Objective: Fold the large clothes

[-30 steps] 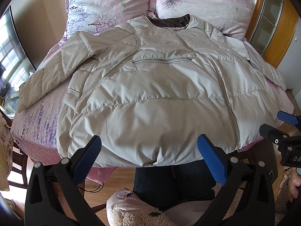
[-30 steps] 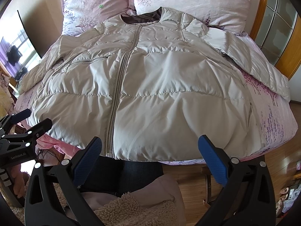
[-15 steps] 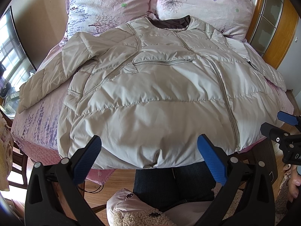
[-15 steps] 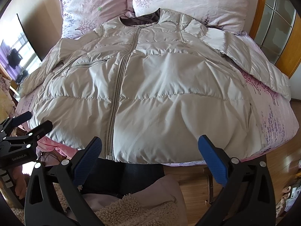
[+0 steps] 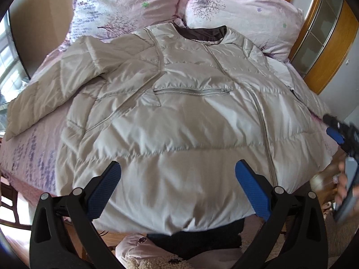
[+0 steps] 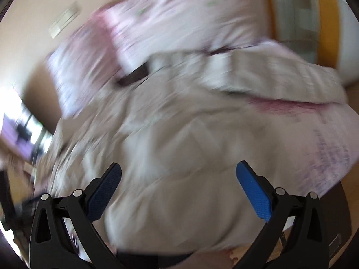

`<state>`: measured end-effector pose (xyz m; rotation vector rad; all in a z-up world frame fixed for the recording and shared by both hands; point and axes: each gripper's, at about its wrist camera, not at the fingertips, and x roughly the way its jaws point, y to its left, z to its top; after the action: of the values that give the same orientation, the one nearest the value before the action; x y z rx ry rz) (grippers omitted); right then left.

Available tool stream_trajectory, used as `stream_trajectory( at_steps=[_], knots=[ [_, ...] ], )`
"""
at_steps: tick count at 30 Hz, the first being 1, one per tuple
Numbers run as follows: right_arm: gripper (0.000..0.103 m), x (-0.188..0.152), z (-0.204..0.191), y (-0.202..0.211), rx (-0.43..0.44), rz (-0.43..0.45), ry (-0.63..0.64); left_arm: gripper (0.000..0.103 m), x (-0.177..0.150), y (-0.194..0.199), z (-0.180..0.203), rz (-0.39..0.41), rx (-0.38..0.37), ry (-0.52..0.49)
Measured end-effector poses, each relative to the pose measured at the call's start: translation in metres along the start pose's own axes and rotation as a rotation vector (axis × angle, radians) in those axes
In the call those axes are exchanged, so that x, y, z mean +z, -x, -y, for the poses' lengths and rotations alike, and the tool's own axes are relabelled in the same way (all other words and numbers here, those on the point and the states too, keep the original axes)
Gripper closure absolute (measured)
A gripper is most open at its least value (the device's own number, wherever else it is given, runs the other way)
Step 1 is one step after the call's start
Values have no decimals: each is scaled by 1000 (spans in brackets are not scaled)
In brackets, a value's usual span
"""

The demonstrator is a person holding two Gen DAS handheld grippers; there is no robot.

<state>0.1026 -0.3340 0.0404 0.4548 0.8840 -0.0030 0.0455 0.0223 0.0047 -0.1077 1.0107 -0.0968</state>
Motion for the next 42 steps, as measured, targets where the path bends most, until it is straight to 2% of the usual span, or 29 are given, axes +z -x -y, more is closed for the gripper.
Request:
stream_trajectory(
  at_steps=[5, 8, 10, 12, 18, 20, 23, 28, 30, 35, 39, 42],
  knots=[
    [2, 41, 101, -6, -58, 88, -349, 2, 14, -16, -2, -16, -42, 1],
    [19, 53, 162, -11, -66, 122, -572, 2, 23, -21, -5, -10, -59, 14],
    [30, 57, 199, -20, -76, 119, -713, 2, 31, -25, -9, 5, -43, 30],
    [39, 57, 223, -29, -76, 115, -809, 2, 37, -26, -14, 21, -34, 50],
    [59, 55, 265, -42, -87, 132, -941, 2, 56, -27, -36, 91, -58, 108],
    [62, 54, 275, -43, -86, 150, -972, 2, 64, -26, -46, 123, -77, 139],
    [65, 56, 283, -42, -121, 169, -970, 2, 76, -27, -55, 151, -92, 164],
    [82, 63, 279, -46, -181, 178, -915, 2, 89, -34, -62, 173, -111, 156],
    [91, 71, 270, -45, -211, 190, -854, 2, 94, -39, -62, 159, -124, 148],
    [96, 106, 232, -35, -262, 262, -674, 2, 102, -49, -63, 143, -192, 133],
    [97, 138, 172, -19, -212, 338, -482, 2, 111, -47, -65, 190, -210, 138],
    [97, 152, 113, -11, -106, 368, -326, 2, 117, -47, -67, 187, -247, 157]
  ],
)
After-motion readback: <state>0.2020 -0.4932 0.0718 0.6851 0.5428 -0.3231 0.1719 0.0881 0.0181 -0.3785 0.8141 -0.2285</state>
